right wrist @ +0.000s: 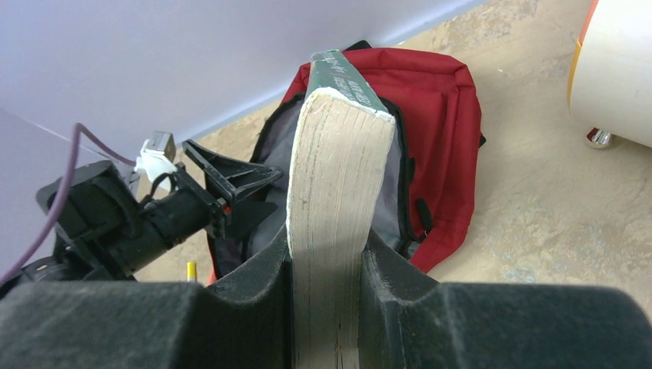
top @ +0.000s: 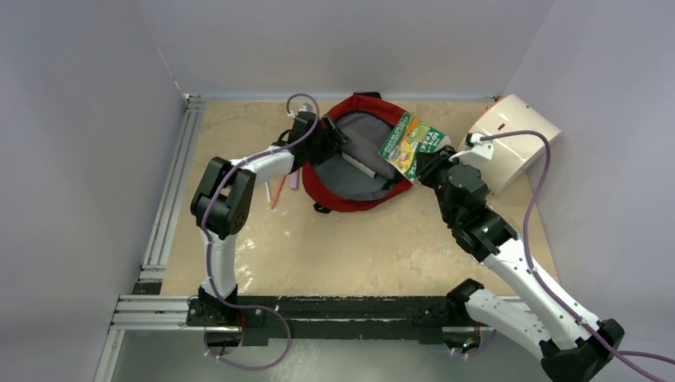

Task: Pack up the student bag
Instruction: Place the book in the student bag.

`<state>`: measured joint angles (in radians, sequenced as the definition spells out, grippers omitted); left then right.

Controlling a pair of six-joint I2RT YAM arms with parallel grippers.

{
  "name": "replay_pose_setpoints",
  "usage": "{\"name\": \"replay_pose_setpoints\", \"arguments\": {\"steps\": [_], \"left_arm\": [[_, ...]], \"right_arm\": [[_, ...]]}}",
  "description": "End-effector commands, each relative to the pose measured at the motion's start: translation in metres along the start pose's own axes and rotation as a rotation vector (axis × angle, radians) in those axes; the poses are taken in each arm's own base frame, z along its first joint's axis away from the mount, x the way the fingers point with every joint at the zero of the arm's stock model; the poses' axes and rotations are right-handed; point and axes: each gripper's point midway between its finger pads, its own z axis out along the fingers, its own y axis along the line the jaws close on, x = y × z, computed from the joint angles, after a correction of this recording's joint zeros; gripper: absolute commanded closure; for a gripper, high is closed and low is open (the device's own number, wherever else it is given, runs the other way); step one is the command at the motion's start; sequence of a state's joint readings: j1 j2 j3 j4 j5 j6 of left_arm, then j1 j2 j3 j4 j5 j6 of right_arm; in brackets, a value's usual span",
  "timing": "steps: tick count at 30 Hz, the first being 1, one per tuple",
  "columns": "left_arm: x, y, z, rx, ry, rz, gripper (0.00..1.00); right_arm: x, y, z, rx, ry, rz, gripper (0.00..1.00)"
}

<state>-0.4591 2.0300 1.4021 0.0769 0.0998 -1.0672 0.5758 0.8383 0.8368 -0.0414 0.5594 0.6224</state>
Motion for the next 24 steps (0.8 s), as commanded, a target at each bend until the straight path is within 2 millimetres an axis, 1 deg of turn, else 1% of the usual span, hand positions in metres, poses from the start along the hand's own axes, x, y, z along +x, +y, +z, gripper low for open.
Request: {"name": "replay_pose_setpoints", "arguments": {"steps": [1, 10, 15, 19, 21, 24], "left_arm": [[-0.026, -0.026, 0.008, 0.085, -0.081, -0.012, 0.27], [-0.032, -0.018, 0.034, 0.071, -0.096, 0.004, 0.28], [-0.037, -0.014, 0.045, 0.054, -0.113, -0.005, 0.28], [-0.038, -0.013, 0.048, 0.066, -0.113, -0.018, 0.30], [-0.038, -0.017, 0.047, 0.076, -0.111, -0.015, 0.31], [-0.042, -0.027, 0.041, 0.101, -0.118, 0.001, 0.33]], "right_arm": [[-0.040, 0.015, -0.008, -0.046, -0.130, 0.109, 1.00], [-0.039, 0.016, -0.010, -0.060, -0.126, 0.110, 1.00], [-0.040, 0.025, -0.018, -0.123, -0.110, 0.120, 1.00], [-0.048, 0.031, -0.022, -0.155, -0.126, 0.101, 1.00], [-0.048, 0.033, -0.023, -0.167, -0.123, 0.092, 1.00], [-0.045, 0.037, -0.024, -0.209, -0.125, 0.070, 1.00]]}}
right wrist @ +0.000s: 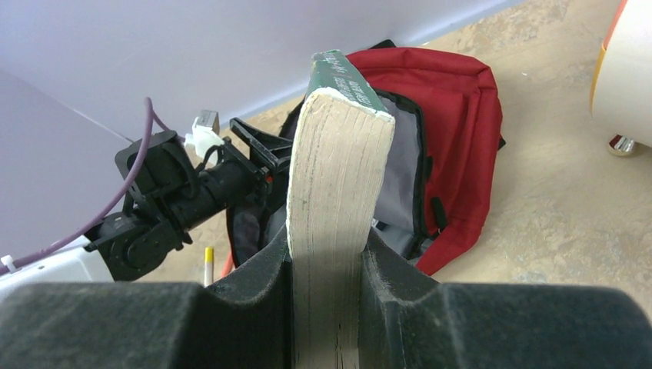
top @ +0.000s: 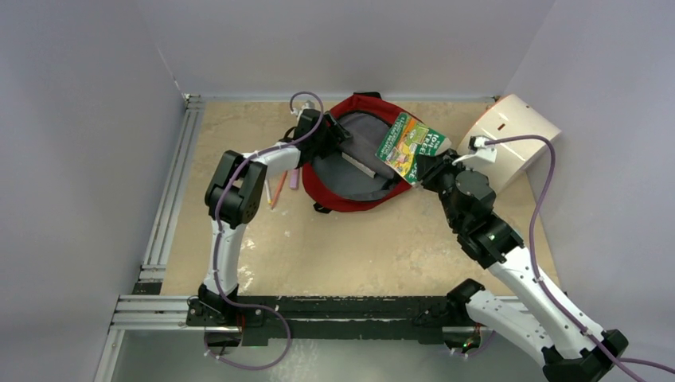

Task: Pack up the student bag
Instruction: Place the book in the student bag.

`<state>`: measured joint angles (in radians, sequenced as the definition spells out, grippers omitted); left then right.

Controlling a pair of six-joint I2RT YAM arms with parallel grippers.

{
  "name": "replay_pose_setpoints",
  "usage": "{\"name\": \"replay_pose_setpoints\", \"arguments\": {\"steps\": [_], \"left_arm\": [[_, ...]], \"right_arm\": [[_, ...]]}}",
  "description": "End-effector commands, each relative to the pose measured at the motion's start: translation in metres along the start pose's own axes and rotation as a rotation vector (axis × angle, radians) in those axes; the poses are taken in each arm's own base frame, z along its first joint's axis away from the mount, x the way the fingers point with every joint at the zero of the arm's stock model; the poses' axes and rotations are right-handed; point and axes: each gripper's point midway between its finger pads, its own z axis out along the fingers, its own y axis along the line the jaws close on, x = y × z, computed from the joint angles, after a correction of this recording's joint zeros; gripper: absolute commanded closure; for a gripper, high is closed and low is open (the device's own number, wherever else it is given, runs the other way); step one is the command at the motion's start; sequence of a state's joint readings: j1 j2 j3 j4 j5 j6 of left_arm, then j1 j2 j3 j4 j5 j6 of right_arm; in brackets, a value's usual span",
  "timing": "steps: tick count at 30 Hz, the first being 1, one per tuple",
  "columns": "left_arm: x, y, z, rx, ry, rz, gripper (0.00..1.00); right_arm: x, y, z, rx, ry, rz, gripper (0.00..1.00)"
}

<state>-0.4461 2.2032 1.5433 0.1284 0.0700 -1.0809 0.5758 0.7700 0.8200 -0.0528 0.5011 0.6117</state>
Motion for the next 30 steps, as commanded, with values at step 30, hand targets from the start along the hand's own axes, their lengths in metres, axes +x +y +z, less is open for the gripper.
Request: {"name": "replay_pose_setpoints", "arguments": {"steps": [30], "left_arm": [[-0.043, -0.128, -0.057, 0.376, -0.028, -0.004, 0.61]], "right_arm": [[-0.028, 0.053, -0.017, -0.398, -0.238, -0.300, 1.00]]}}
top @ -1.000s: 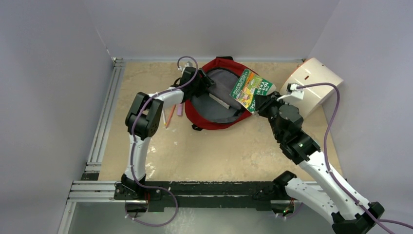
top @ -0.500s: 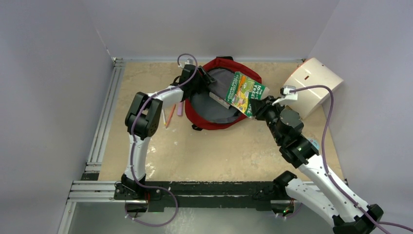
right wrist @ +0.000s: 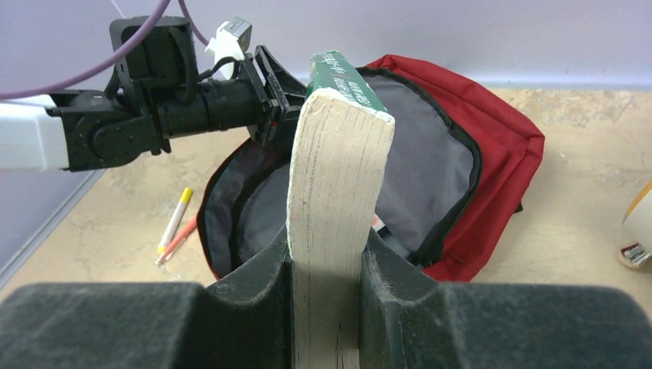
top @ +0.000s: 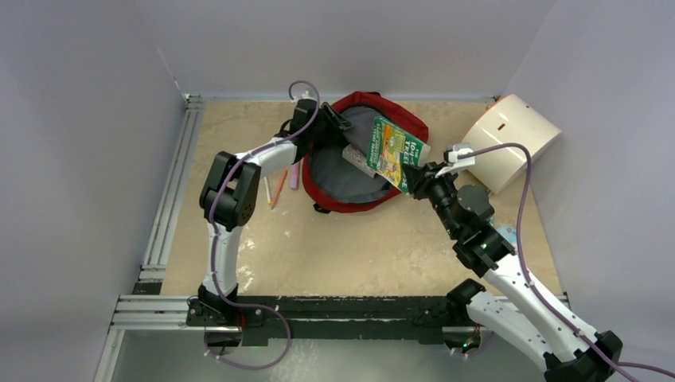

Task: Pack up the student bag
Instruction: Place the book in the student bag.

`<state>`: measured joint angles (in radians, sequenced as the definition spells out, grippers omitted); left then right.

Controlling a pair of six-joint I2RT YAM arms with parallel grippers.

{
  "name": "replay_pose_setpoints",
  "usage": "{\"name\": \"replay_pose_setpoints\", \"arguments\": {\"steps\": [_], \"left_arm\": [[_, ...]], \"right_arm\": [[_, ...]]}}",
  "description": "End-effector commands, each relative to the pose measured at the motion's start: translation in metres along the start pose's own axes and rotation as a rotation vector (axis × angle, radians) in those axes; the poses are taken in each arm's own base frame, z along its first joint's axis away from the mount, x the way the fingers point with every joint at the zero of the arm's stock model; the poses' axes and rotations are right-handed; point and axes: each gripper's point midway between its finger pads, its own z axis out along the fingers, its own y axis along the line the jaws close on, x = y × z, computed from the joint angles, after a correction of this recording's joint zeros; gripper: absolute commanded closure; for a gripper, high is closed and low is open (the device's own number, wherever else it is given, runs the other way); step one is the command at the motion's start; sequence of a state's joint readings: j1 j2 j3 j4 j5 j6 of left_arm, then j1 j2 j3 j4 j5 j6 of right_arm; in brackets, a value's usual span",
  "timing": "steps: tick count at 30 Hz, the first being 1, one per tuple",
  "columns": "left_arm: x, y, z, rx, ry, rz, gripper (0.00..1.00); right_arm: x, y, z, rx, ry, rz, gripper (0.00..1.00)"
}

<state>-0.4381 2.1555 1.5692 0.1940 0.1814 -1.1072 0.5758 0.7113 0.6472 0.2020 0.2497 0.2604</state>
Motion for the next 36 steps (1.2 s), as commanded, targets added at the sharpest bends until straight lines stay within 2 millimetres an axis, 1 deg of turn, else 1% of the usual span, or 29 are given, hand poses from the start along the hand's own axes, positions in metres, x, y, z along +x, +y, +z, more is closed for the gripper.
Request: {"name": "replay_pose_setpoints", "arguments": {"steps": [1, 4, 7, 10, 12, 13, 16, 21, 24, 25, 28, 29, 30, 32, 36], "left_arm": [[-0.028, -0.080, -0.025, 0.209, -0.044, 0.011, 0.64], [-0.026, -0.085, -0.027, 0.227, -0.032, 0.004, 0.70], [-0.024, -0.087, -0.028, 0.237, -0.017, 0.003, 0.78], [-0.022, -0.088, -0.029, 0.243, -0.006, 0.001, 0.89], [-0.021, -0.089, -0.030, 0.251, 0.002, 0.000, 0.98], [-0.020, -0.091, -0.030, 0.256, 0.005, -0.002, 1.00], [-0.021, -0.093, -0.032, 0.264, 0.011, -0.008, 1.00], [-0.022, -0.101, -0.035, 0.274, 0.020, -0.018, 1.00], [-0.024, -0.106, -0.037, 0.279, 0.025, -0.031, 1.00], [-0.025, -0.108, -0.037, 0.282, 0.027, -0.035, 1.00], [-0.026, -0.111, -0.039, 0.286, 0.036, -0.052, 1.00], [-0.027, -0.111, -0.039, 0.285, 0.038, -0.056, 1.00], [-0.027, -0.112, -0.038, 0.286, 0.041, -0.058, 1.00], [-0.027, -0.113, -0.038, 0.286, 0.048, -0.067, 1.00], [-0.029, -0.115, -0.039, 0.291, 0.053, -0.074, 1.00]], "right_arm": [[-0.062, 0.018, -0.005, -0.087, -0.236, -0.045, 1.00], [-0.054, 0.023, -0.001, -0.122, -0.224, -0.086, 1.00], [-0.046, 0.033, 0.006, -0.180, -0.197, -0.126, 1.00], [-0.040, 0.042, 0.016, -0.222, -0.163, -0.147, 1.00], [-0.037, 0.047, 0.022, -0.240, -0.138, -0.166, 1.00], [-0.035, 0.049, 0.026, -0.249, -0.118, -0.180, 1.00], [-0.024, 0.050, 0.037, -0.259, -0.052, -0.245, 1.00], [-0.022, 0.048, 0.050, -0.238, 0.007, -0.295, 1.00], [-0.012, 0.053, 0.061, -0.255, 0.088, -0.302, 1.00], [-0.003, 0.056, 0.062, -0.277, 0.142, -0.310, 1.00], [0.007, 0.060, 0.074, -0.301, 0.226, -0.348, 1.00], [0.008, 0.062, 0.078, -0.310, 0.244, -0.359, 1.00], [0.005, 0.064, 0.082, -0.315, 0.248, -0.367, 1.00], [0.007, 0.065, 0.089, -0.318, 0.269, -0.381, 1.00], [0.013, 0.057, 0.103, -0.272, 0.323, -0.412, 1.00]]}}
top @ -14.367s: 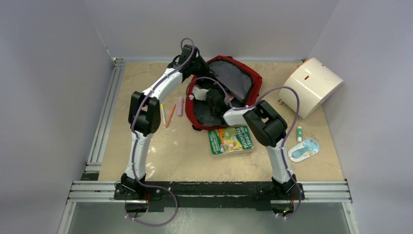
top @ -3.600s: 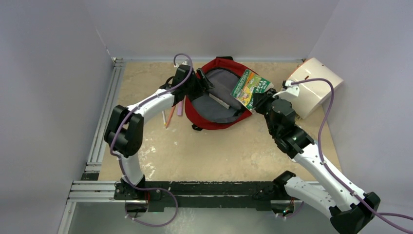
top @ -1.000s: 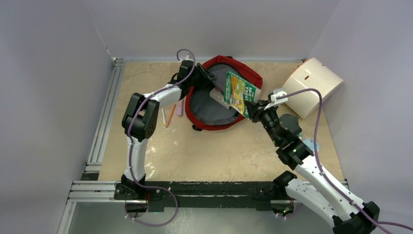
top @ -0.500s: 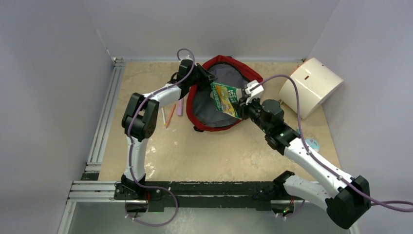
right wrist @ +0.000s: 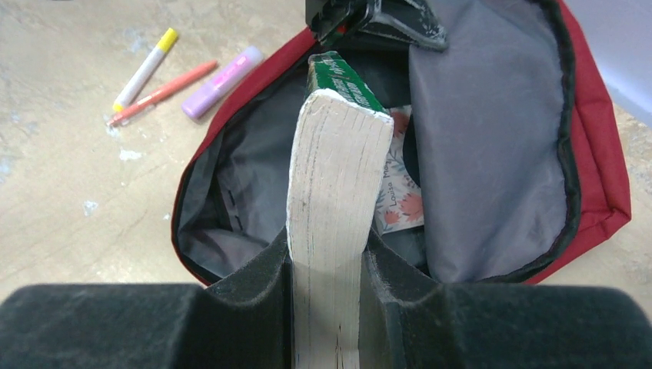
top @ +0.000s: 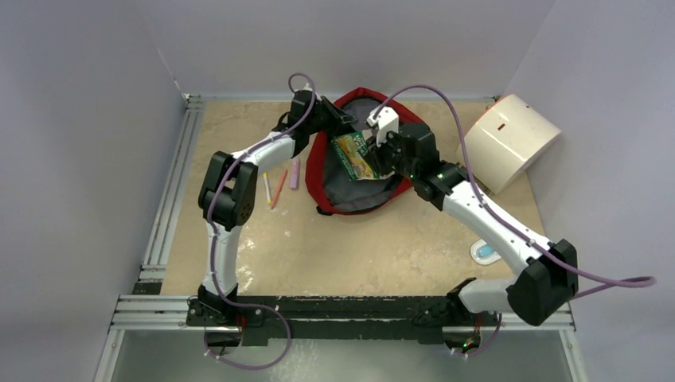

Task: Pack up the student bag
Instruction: Place the book in the student bag.

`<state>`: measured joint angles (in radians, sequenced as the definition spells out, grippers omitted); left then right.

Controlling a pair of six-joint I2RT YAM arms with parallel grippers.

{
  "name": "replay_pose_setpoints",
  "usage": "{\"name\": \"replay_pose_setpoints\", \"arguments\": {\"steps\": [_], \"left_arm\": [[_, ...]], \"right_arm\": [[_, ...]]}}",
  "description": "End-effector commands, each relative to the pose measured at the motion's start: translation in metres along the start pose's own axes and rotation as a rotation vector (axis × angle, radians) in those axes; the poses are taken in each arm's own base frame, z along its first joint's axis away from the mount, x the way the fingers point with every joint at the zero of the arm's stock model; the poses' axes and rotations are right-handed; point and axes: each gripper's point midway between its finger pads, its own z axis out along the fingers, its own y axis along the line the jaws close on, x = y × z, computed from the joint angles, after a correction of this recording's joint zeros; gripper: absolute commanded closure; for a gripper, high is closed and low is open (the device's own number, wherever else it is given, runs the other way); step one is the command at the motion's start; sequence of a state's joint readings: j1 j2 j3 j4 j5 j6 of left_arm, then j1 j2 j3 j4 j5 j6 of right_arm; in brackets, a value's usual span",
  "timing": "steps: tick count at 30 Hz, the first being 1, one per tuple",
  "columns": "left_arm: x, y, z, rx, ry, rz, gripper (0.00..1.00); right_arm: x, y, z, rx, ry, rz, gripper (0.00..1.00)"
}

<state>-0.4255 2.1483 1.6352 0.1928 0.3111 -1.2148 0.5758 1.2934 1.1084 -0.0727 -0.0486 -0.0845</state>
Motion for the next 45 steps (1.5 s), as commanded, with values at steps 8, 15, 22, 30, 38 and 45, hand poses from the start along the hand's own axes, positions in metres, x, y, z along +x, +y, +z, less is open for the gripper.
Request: {"name": "replay_pose_setpoints", "arguments": {"steps": [8, 15, 22, 30, 38, 45], "left_arm": [[-0.016, -0.086, -0.025, 0.196, 0.000, 0.017, 1.00], [-0.017, -0.090, -0.027, 0.203, 0.004, 0.017, 1.00], [-0.017, -0.093, -0.028, 0.213, 0.006, 0.021, 1.00], [-0.015, -0.092, -0.028, 0.214, 0.020, 0.021, 1.00], [-0.019, -0.081, -0.029, 0.212, 0.023, 0.036, 1.00], [-0.023, -0.060, -0.027, 0.232, 0.085, 0.090, 1.00]], "right_arm": [[-0.061, -0.031, 0.012, 0.138, -0.077, -0.071, 1.00], [-0.076, -0.063, 0.019, 0.297, -0.074, -0.146, 1.00], [-0.077, -0.082, 0.029, 0.395, -0.050, -0.208, 1.00], [-0.087, -0.094, 0.012, 0.614, -0.047, -0.334, 1.00], [-0.070, -0.096, 0.001, 0.815, 0.049, -0.493, 1.00], [-0.052, -0.102, -0.001, 0.935, 0.101, -0.630, 1.00]]}}
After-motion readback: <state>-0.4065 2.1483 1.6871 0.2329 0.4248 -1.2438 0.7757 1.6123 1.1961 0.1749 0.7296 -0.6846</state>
